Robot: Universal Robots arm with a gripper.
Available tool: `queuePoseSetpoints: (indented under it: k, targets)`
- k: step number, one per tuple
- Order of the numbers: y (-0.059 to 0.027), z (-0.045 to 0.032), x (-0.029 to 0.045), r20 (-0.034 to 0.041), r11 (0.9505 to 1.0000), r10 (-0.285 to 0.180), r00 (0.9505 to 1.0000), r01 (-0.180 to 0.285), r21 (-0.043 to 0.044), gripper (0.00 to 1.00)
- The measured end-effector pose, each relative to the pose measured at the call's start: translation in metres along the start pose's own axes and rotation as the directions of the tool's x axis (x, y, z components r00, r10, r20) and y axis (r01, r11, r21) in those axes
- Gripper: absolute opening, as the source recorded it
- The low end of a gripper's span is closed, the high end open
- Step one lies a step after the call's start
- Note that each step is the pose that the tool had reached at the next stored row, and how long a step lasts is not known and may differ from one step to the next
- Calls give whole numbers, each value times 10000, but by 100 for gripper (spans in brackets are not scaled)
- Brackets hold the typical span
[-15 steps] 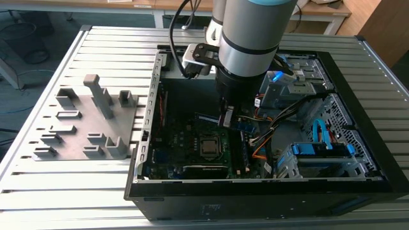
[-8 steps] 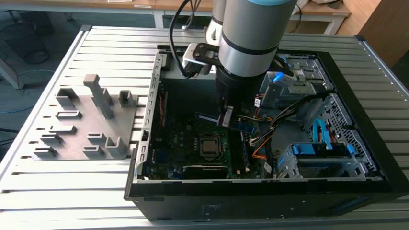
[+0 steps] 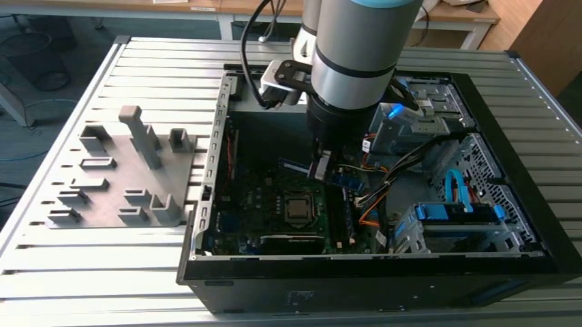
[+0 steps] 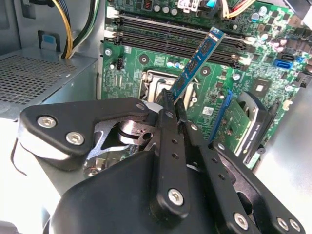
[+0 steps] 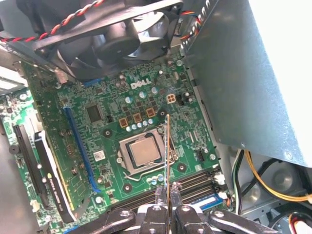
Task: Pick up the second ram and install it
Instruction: 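Insert the second ram into the second slot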
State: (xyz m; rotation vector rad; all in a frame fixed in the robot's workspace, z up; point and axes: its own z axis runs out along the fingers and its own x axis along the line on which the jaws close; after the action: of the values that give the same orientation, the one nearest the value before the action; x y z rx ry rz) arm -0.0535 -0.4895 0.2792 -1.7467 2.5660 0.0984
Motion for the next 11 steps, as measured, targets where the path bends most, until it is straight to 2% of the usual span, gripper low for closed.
queuePoseSetpoints:
  k: [11]
  targets:
    - [0,1,0,17,9987,508,9987,-508,33,14]
